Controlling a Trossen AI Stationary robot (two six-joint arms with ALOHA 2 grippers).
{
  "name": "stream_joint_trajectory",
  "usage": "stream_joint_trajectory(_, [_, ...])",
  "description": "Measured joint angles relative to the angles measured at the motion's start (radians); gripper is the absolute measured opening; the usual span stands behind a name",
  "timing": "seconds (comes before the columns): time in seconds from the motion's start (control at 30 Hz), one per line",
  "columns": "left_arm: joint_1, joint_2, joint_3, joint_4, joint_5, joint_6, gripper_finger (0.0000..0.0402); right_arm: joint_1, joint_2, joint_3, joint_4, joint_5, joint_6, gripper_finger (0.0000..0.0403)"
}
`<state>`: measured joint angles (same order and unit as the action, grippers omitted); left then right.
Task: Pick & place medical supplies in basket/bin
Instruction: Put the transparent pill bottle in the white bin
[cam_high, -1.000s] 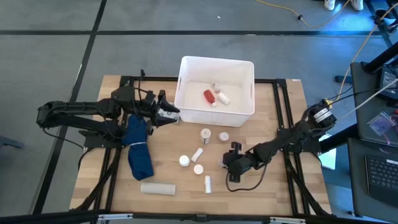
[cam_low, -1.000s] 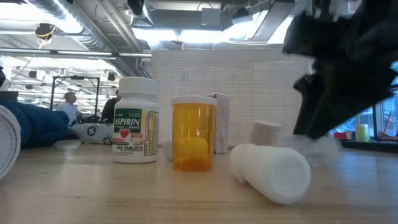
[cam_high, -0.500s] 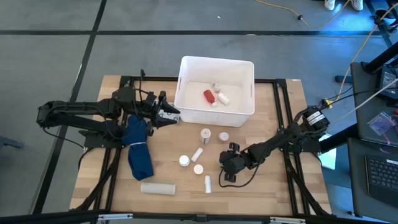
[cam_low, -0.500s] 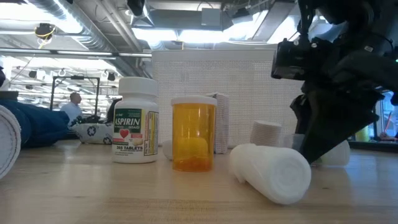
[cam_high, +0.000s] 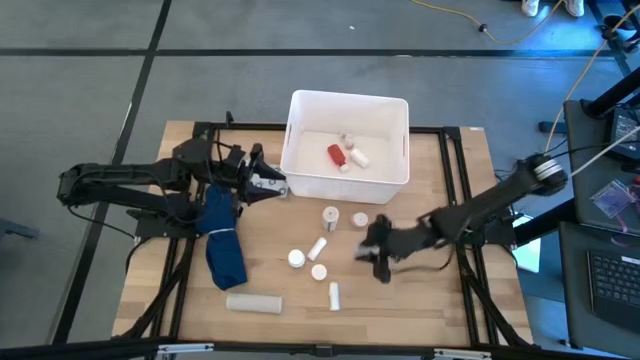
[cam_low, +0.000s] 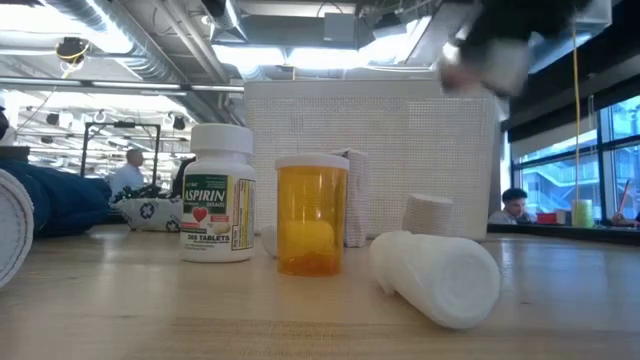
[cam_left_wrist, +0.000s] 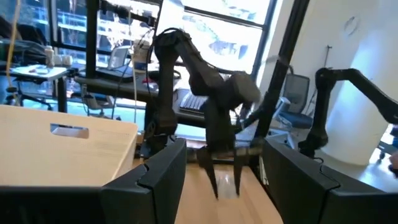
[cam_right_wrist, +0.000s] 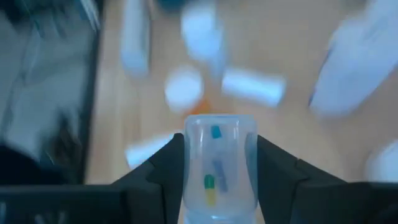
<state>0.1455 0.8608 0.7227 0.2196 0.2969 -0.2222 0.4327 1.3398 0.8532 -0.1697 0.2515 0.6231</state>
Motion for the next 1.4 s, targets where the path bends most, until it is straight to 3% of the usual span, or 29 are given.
stream_joint_trajectory(0.23, [0.000,0.000,0.000,0.016,-0.122,0.000,0.0203,-0.187,-0.242,0.026,0.131,0.085,-0.141,0.0155])
stream_joint_trajectory(0.4, [0.000,0.000,0.000,0.016,-0.192,0.000,0.0203,-0.390,-0.250,0.201,0.005,0.079,-0.278,0.0155])
stream_joint_trajectory(0.63, [0.000,0.000,0.000,0.016,-0.281,0.087,0.0203,-0.721,-0.076,0.515,-0.365,-0.022,-0.320,0.0155])
stream_joint_trajectory(0.83, [0.000,0.000,0.000,0.016,-0.290,0.180,0.0203,-0.922,0.110,0.589,-0.483,-0.189,-0.377,0.0155])
stream_joint_trajectory(1.1, [0.000,0.000,0.000,0.016,-0.314,0.270,0.0203,-0.987,0.358,0.589,-0.500,-0.228,-0.469,0.0155])
stream_joint_trajectory(1.4, [0.000,0.000,0.000,0.016,-0.422,0.364,0.0203,-0.986,0.544,0.589,-0.483,-0.219,-0.444,0.0155])
